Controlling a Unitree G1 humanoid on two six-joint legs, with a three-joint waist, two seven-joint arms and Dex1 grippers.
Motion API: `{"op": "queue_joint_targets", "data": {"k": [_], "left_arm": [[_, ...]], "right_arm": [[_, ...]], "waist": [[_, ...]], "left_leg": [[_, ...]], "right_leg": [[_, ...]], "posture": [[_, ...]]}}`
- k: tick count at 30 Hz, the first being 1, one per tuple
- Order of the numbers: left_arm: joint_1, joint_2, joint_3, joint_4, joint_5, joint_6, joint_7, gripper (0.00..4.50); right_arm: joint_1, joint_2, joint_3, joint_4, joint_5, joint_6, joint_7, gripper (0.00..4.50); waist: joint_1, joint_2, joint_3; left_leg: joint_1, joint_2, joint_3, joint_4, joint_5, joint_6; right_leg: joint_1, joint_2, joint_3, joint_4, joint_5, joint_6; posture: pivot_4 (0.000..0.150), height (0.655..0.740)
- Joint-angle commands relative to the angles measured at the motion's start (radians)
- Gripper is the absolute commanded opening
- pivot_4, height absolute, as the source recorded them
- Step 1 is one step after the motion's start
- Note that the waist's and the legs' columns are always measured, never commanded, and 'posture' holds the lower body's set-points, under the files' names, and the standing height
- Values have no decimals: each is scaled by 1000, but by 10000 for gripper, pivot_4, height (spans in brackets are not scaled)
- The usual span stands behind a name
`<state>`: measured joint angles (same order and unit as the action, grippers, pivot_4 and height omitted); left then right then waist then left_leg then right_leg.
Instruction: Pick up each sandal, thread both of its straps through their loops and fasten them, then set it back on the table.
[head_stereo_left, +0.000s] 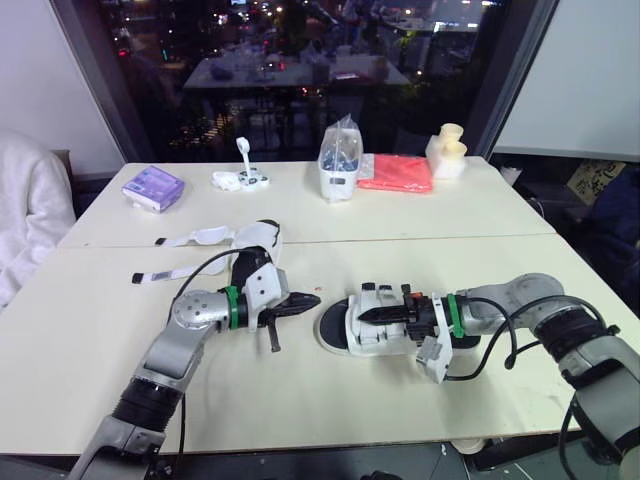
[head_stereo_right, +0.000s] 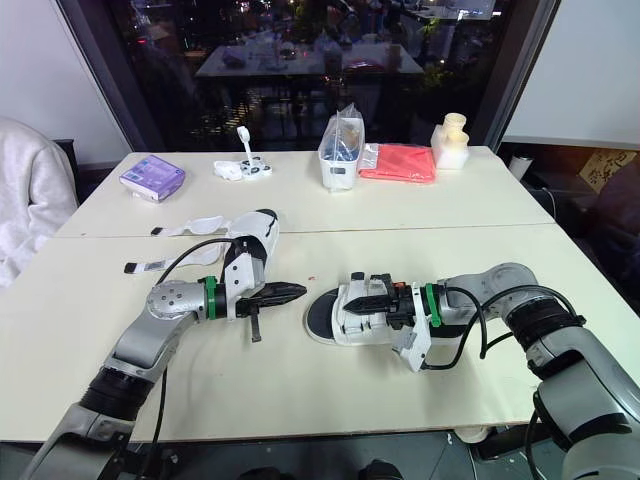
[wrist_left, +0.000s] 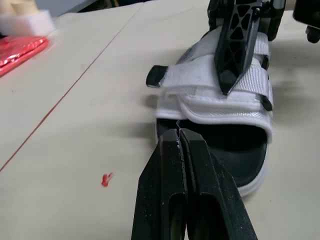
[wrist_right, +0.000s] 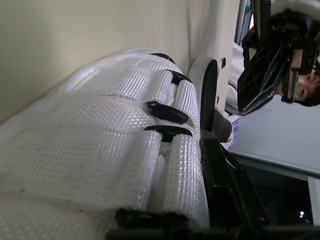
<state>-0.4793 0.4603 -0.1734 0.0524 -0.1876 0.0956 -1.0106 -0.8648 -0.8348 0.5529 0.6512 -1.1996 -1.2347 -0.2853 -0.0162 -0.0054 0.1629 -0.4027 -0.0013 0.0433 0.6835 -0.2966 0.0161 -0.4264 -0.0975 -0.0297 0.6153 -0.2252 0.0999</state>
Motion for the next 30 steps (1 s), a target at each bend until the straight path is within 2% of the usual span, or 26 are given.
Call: {"op": "queue_joint_targets", "data": {"k": [1,3,6,7,10,13,18,24,28,30], "left_arm": [[2,3,31,-58,-20,5,27,0],[5,3,36,-64,-18,9,40,0],[7,1,41,-64,-19,12,58,0],[6,0,42,-62,-17,10,66,0],[-4,-9,46,-57,-14,11,90,0],[-11,-17,44,-53,-10,14,106,0],[-23,-26,42,-48,-4,17,123,0],[-23,-24,44,-51,-1,19,133,0],[-18,-25,42,-62,-2,25,141,0],[-14,-26,41,-66,-1,26,145,0]], "right_arm": [[-30,0,-87,69,146,131,81,27],[-42,24,-138,138,256,260,198,27],[-69,46,-184,186,320,468,321,27],[-108,64,-208,243,339,603,353,27],[-218,116,-232,416,369,912,393,27],[-272,162,-178,522,347,1049,393,27],[-312,246,-151,624,368,1185,353,27],[-330,297,-158,663,427,1247,330,27],[-325,315,-170,675,478,1270,380,27],[-321,324,-176,671,501,1271,396,10441]], "waist": [[1,0,0],[0,0,0],[-1,0,0],[0,0,0],[-2,2,1],[-1,2,1],[-6,3,2],[-6,5,3],[-6,5,3],[-6,5,3]], "left_leg": [[0,0,0,0,0,0],[0,0,0,0,0,0],[0,0,1,0,0,0],[0,0,1,0,0,0],[0,1,1,0,0,0],[0,1,0,-1,0,0],[0,0,1,-2,0,0],[-1,0,2,-2,3,-6],[-1,0,2,-2,3,-6],[-1,0,2,-2,3,-6]], "right_leg": [[0,0,0,0,0,0],[0,0,0,0,0,0],[0,0,1,0,2,2],[0,0,1,0,2,3],[0,0,0,1,2,3],[0,0,0,1,2,2],[-1,0,0,0,2,3],[-2,0,0,1,2,3],[-2,0,0,1,2,3],[-2,0,0,1,2,3]], "posture": [[1500,7400],[1500,7400],[1500,7400],[1500,7400],[1500,7400],[1500,7400],[1500,7400],[1500,7400],[1500,7400],[1500,7400]]}}
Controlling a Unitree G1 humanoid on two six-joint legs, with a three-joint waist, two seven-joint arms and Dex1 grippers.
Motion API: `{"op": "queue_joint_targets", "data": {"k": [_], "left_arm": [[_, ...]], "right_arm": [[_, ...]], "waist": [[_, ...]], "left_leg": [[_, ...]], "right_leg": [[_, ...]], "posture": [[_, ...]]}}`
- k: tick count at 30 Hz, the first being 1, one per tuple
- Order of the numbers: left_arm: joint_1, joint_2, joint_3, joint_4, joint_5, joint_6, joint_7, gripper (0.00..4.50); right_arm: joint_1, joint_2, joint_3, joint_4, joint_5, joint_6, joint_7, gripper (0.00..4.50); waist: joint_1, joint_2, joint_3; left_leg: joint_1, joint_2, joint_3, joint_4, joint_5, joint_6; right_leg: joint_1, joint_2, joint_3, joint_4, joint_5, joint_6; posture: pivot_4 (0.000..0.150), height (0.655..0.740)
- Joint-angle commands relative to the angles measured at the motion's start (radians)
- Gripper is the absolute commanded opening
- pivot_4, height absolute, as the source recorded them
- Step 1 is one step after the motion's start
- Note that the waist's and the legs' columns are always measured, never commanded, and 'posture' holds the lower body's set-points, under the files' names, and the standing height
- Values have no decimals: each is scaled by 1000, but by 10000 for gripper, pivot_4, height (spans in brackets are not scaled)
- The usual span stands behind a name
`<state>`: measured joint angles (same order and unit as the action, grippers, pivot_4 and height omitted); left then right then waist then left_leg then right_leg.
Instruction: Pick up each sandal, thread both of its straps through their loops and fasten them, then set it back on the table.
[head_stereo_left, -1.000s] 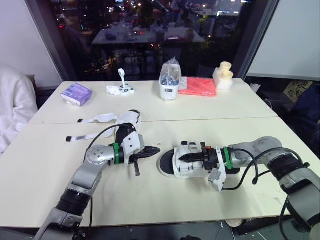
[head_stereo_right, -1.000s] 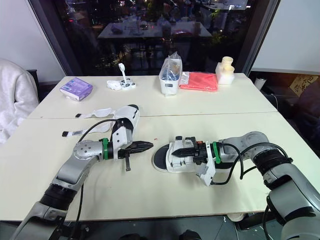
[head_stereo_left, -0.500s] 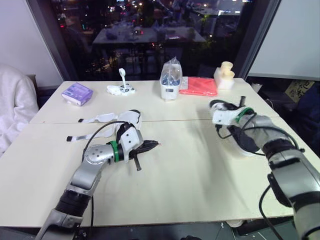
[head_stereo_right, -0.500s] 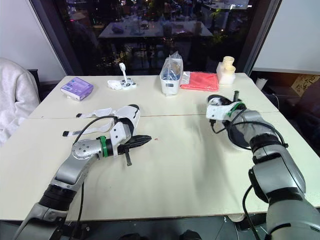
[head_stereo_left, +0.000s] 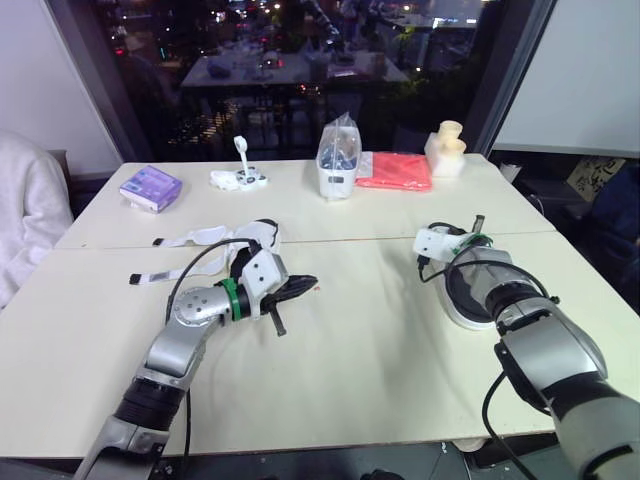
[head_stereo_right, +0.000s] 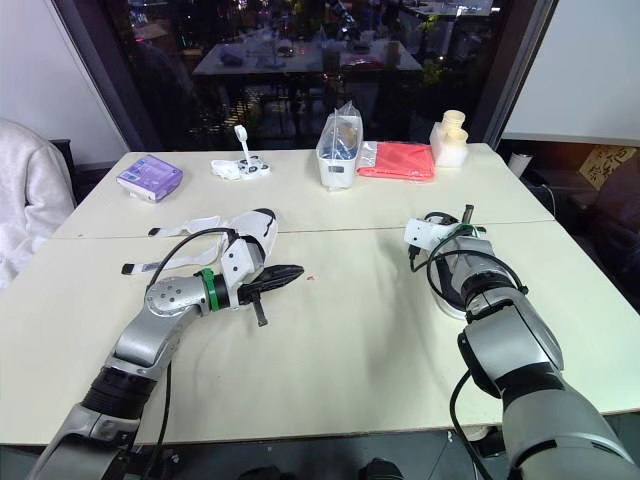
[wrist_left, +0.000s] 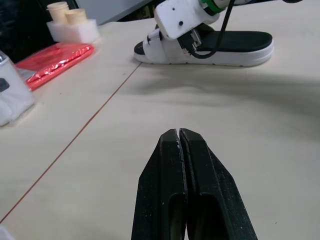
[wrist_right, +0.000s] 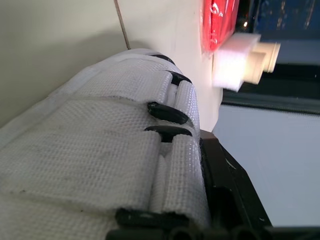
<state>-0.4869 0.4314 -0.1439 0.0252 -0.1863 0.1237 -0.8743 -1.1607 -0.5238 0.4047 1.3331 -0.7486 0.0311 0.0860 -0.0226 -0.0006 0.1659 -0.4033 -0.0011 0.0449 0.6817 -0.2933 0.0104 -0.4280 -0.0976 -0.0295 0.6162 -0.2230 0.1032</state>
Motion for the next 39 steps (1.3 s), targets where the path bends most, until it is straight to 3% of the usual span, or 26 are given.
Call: {"op": "queue_joint_targets", "data": {"k": [1,7,9,12,19,22,26,31,35,39], "left_arm": [[-5,3,11,-41,-3,-1,10,0],[-4,12,3,-50,11,7,18,0],[-5,21,-6,-50,40,-6,29,0],[-8,21,-3,-57,59,-13,49,0],[-24,30,-8,-83,173,-60,155,0],[-43,48,-8,-105,250,-74,217,0],[-79,87,-21,-100,388,-99,306,0],[-114,121,-43,-77,533,-103,391,0],[-115,162,-84,-85,665,-68,401,12797],[-107,175,-95,-117,728,7,369,34099]], "right_arm": [[-25,16,-25,-13,54,6,32,13858],[-10,-15,20,-57,47,-18,111,43372],[12,-47,24,-112,56,-26,177,44310],[117,-126,-1,-352,95,1,327,44310],[566,-312,-242,-1241,284,336,693,44310],[726,-324,-414,-1585,467,561,857,44310],[829,-298,-587,-1889,724,787,992,44310],[859,-244,-672,-2041,928,935,989,44310],[869,-253,-660,-2046,963,964,920,45000],[858,-244,-651,-2063,1029,991,879,45000]], "waist": [[0,0,0],[-2,0,0],[-2,0,0],[5,0,0],[15,-1,0],[12,-1,0],[12,-1,0],[15,-3,0],[16,-3,0],[18,-3,0]], "left_leg": [[0,0,0,0,0,0],[1,0,0,0,0,1],[1,0,0,0,-1,2],[1,0,-1,0,-3,5],[-2,-1,-7,1,-3,6],[-2,-1,-7,2,-3,6],[-1,-1,-7,2,-3,6],[3,-1,-9,3,-3,6],[3,-1,-9,3,-3,6],[2,-1,-8,3,-3,6]], "right_leg": [[0,0,0,0,0,0],[0,0,0,1,0,0],[0,0,0,1,0,0],[0,0,0,1,0,0],[1,0,-2,-1,1,2],[1,1,-2,0,1,2],[2,1,-2,1,1,3],[7,1,-2,1,1,2],[7,1,-2,0,1,2],[6,1,-2,1,1,2]], "posture": [[1500,7400],[1500,7400],[1500,7400],[1500,7400],[1500,7400],[1500,7400],[1500,7400],[1500,7400],[1500,7400],[1500,7400]]}}
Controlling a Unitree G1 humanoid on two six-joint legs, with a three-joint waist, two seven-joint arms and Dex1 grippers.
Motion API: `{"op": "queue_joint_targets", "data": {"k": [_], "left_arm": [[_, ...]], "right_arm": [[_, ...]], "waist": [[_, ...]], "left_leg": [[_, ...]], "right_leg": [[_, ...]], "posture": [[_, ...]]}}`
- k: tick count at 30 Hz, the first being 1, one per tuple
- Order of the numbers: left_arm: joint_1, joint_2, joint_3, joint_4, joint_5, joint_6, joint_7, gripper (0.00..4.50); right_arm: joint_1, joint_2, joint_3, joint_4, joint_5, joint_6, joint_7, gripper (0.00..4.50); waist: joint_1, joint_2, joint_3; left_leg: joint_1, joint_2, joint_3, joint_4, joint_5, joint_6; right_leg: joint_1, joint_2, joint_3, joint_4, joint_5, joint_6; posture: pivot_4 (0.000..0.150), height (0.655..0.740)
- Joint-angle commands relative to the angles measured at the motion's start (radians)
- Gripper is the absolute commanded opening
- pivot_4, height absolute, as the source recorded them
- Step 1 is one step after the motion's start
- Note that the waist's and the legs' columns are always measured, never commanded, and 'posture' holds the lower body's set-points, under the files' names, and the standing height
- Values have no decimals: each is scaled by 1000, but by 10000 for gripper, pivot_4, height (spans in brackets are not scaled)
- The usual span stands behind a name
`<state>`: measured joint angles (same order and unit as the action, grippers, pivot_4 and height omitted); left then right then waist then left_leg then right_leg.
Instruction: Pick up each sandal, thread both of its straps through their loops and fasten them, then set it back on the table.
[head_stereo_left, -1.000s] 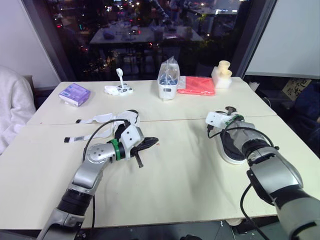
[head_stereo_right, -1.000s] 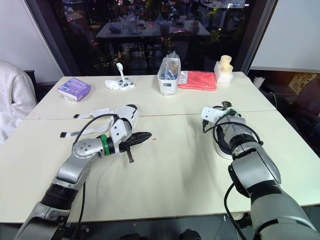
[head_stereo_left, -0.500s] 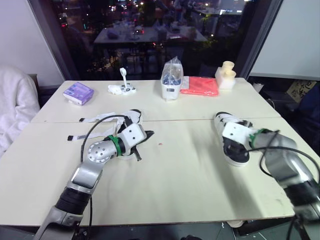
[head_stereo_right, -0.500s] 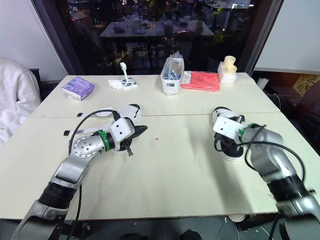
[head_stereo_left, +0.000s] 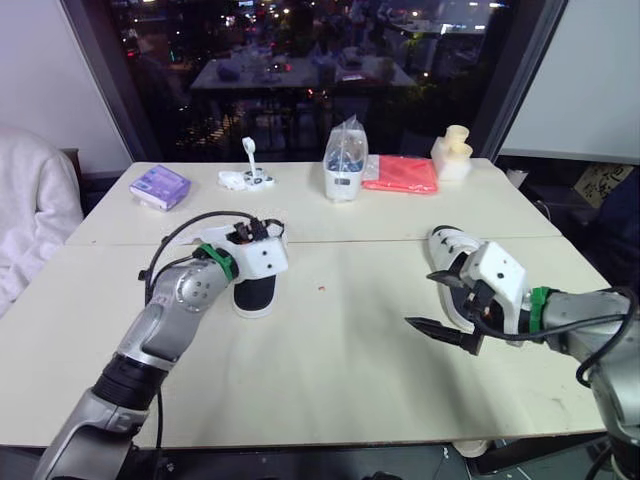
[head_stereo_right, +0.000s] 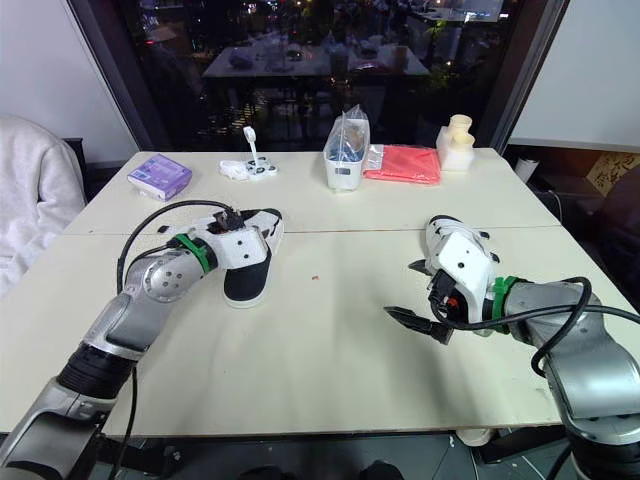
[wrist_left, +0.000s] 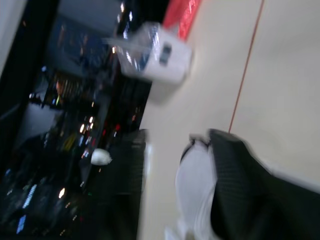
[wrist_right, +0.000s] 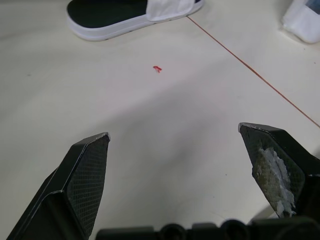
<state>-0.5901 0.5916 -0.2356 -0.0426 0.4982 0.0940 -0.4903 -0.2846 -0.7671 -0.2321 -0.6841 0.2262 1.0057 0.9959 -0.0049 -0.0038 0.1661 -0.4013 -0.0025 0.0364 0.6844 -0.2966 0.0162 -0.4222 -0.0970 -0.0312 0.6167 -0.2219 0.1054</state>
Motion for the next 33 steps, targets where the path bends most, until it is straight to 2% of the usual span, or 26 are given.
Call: {"op": "queue_joint_targets", "data": {"k": [1,2,3,10,16,22,25,32,33], "left_arm": [[-3,15,-4,-53,49,45,-22,38517],[0,12,-11,-48,62,63,-27,43687],[2,9,-16,-45,73,76,-30,44842],[-23,-14,-53,80,146,145,-9,44842],[-89,-26,-77,203,176,130,25,44842],[-203,-58,-107,435,182,38,121,44842],[-264,-79,-124,561,176,-16,160,44842],[-456,-169,-193,1007,194,-178,330,44842],[-479,-185,-202,1062,197,-195,348,42426]], "right_arm": [[-23,2,-13,-49,71,25,-42,45000],[-35,18,-14,-54,102,42,-54,45000],[-42,28,-15,-58,126,55,-64,45000],[-60,61,20,-62,211,61,-156,45000],[-62,56,28,-56,265,56,-198,45000],[-117,112,-48,-50,480,147,-215,45000],[-121,96,-46,-44,512,151,-239,45000],[-137,66,-32,-16,543,133,-296,45000],[-135,62,-31,-15,545,130,-303,45000]], "waist": [[1,0,0],[1,0,0],[2,0,0],[11,0,0],[20,-1,1],[18,-2,0],[18,-2,1],[19,-3,1],[19,-4,1]], "left_leg": [[0,0,0,0,0,0],[-1,0,0,0,0,0],[-1,0,0,0,0,0],[-1,0,0,0,0,0],[-3,0,-1,1,0,0],[-3,-1,-1,1,0,0],[-3,0,-1,1,0,0],[-4,-2,-1,1,0,0],[-4,-2,-1,1,0,0]], "right_leg": [[0,0,0,0,0,0],[-1,0,0,0,0,0],[-1,0,0,0,0,0],[-1,0,0,1,0,0],[-2,0,-1,1,0,0],[-2,0,-1,1,0,0],[-2,0,-2,0,0,0],[-3,0,-2,0,1,2],[-3,0,-2,0,1,3]], "posture": [[1500,7400],[1500,7400],[1500,7400],[1500,7400],[1500,7400],[1500,7400],[1500,7400],[1500,7400],[1500,7400]]}}
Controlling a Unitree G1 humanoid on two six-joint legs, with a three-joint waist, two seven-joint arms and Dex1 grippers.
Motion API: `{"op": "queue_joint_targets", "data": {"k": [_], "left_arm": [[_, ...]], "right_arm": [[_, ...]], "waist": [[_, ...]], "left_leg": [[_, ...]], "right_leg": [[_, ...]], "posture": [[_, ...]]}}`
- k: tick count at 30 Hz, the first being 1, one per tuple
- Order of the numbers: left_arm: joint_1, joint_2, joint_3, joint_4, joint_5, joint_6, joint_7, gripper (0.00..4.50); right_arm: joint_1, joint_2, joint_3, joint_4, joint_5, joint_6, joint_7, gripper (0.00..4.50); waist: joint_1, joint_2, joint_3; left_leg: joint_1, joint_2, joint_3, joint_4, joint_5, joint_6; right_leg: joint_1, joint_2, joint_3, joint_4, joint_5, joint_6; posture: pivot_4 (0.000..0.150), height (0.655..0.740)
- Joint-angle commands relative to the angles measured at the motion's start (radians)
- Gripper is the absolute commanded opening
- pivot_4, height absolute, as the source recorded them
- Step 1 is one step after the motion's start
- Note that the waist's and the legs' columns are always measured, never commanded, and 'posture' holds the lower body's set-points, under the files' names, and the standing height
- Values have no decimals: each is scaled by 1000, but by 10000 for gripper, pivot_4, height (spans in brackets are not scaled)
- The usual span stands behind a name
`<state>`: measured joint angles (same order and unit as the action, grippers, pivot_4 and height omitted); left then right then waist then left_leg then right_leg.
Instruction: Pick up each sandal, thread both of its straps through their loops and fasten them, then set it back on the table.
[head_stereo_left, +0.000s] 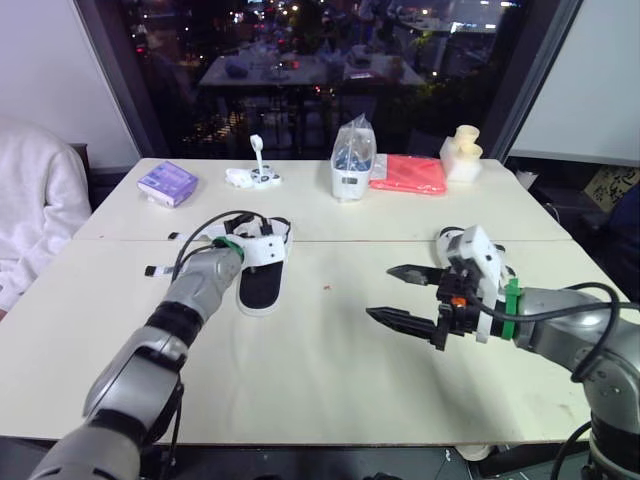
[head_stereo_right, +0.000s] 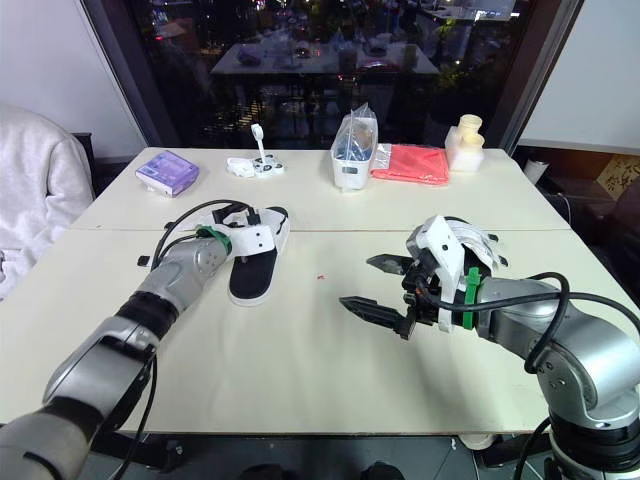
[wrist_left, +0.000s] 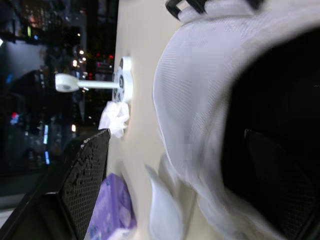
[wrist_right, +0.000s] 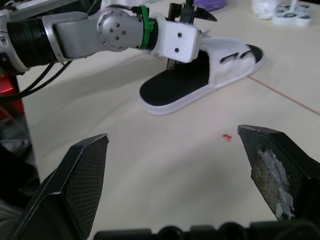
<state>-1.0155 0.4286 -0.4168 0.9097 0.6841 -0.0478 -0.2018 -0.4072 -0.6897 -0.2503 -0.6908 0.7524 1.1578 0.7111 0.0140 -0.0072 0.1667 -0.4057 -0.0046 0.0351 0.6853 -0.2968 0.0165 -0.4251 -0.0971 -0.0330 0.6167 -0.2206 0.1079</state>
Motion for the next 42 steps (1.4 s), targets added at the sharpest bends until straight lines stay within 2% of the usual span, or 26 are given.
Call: {"op": "queue_joint_targets", "data": {"k": [1,3,9,14,17,21,23,29,33,36,38,42], "left_arm": [[-73,-37,-28,157,14,-66,78,39419],[-100,-64,-39,231,17,-85,116,30663],[-133,-108,-51,334,11,-105,183,212],[-155,-101,-42,330,-2,-166,222,212],[-175,-84,-30,292,-17,-267,224,212],[-207,-37,-56,187,-11,-574,205,212],[-217,-17,-73,160,11,-668,212,212],[-239,14,-134,158,-32,-1140,70,212],[-267,29,-218,229,66,-1328,76,212],[-282,22,-233,255,101,-1377,115,212],[-296,18,-245,246,167,-1395,182,212],[-325,10,-315,202,358,-1384,409,212]], "right_arm": [[-11,-19,-11,-6,19,-26,-25,45000],[-6,-25,-9,-4,21,-33,-40,45000],[5,-35,-12,-5,35,-43,-72,45000],[11,-47,-17,-2,44,-52,-89,45000],[15,-67,-24,7,43,-63,-87,45000],[31,-149,-71,81,13,-115,-41,45000],[43,-187,-85,113,-3,-145,-20,45000],[47,-277,-126,219,-50,-233,29,45000],[65,-293,-133,224,-54,-258,37,45000],[79,-294,-140,218,-53,-266,37,45000],[91,-292,-148,205,-48,-264,29,45000],[117,-283,-164,164,-33,-248,9,45000]], "waist": [[0,0,0],[0,-1,0],[1,-3,0],[2,-3,0],[3,-3,0],[8,-6,2],[13,-7,3],[23,-7,2],[22,-7,3],[24,-7,3],[26,-7,3],[27,-7,3]], "left_leg": [[0,0,0,0,0,0],[0,0,0,0,0,0],[0,0,0,0,0,0],[0,1,0,0,0,0],[-1,1,0,1,0,0],[-3,1,0,1,0,0],[-4,0,1,1,-1,1],[-3,1,7,0,-2,3],[-2,1,12,0,-2,3],[-2,1,12,1,-2,3],[-2,1,12,1,-2,3],[-3,1,12,3,-3,5]], "right_leg": [[0,0,0,0,0,0],[0,0,0,0,0,0],[-1,0,0,0,0,1],[0,-1,0,1,1,1],[0,-1,0,0,1,1],[-2,-2,0,-1,1,1],[-3,-2,0,-3,1,2],[-4,-3,0,-4,1,2],[-4,-4,0,-4,1,2],[-4,-3,0,-3,1,2],[-4,-3,0,-3,1,2],[-3,-4,0,-3,2,3]], "posture": [[1500,7400],[1500,7400],[1500,7400],[1500,7400],[1500,7400],[1500,7400],[1500,7400],[1500,7400],[1500,7400],[1500,7400],[1500,7400],[1500,7400]]}}
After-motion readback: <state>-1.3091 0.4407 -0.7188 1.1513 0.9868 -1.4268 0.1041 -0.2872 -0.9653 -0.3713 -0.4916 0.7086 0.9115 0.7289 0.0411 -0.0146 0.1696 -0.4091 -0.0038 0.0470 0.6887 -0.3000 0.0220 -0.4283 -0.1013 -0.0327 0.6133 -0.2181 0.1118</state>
